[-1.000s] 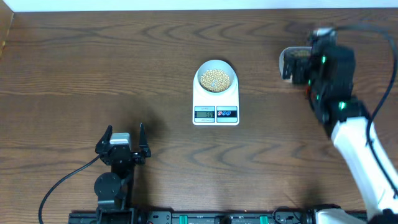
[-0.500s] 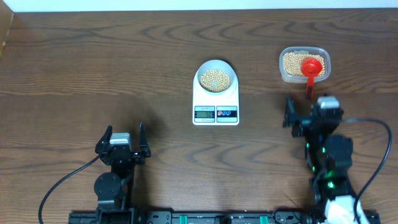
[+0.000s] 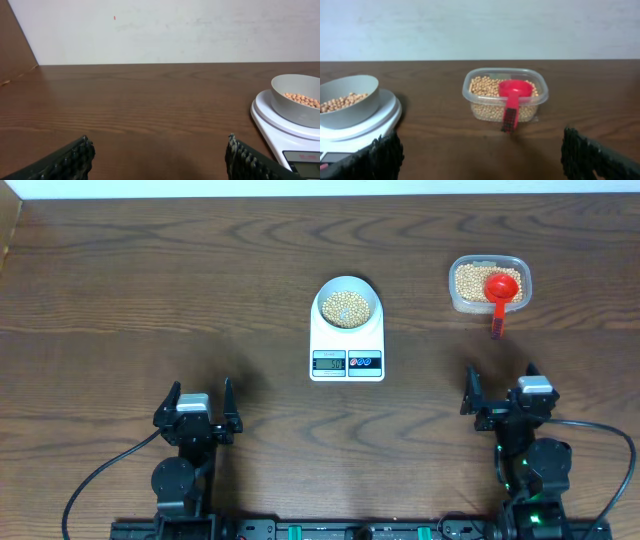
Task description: Scoop item into bowl and weigh 50g on scale
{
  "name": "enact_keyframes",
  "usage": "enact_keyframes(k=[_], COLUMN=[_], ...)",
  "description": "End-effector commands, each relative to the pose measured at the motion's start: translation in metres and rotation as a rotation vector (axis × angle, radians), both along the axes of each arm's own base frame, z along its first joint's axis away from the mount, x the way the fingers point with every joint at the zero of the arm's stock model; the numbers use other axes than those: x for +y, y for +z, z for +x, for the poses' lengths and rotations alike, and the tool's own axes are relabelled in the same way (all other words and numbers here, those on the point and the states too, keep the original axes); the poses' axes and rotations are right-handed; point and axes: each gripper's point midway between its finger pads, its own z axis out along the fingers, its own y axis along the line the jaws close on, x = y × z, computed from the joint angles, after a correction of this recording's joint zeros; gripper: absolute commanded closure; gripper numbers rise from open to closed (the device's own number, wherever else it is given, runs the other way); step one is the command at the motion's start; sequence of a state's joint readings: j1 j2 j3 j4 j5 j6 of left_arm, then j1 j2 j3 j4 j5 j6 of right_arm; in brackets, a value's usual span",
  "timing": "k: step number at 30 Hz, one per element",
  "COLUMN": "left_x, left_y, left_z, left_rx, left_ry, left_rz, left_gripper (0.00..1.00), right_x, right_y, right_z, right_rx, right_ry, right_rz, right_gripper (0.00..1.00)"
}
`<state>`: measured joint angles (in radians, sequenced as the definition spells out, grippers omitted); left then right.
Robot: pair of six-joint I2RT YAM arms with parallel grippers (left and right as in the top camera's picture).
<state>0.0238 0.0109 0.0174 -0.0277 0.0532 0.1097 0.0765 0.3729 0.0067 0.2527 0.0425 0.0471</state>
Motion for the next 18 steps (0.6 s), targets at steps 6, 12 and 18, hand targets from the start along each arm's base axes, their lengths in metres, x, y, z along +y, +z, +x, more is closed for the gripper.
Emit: enact_keyframes(k=[6,12,18], left_x=[0.002,0.002,0.002], left_y=[-0.016,-0.016,-0.016], left_z=[-0.001,-0.001,-0.001], left_rx=[0.050,0.050,0.050], left_ry=[0.008,0.008,0.008], left_rz=[0.013,0.013,0.013], left_gripper=[0.14,0.14,0.14], right_x=[-0.021,-0.023,-0.025], right_y=[-0.007,-0.005,0.007], right_z=[-0.012,-0.020,-0.022], right_rx=[0.027,0.013,-0.040], right_ry=[-0.081,-0.080,-0.084], right_rz=[-0.009,-0.080,-0.133], right_gripper=[0.01,0.01,0.01])
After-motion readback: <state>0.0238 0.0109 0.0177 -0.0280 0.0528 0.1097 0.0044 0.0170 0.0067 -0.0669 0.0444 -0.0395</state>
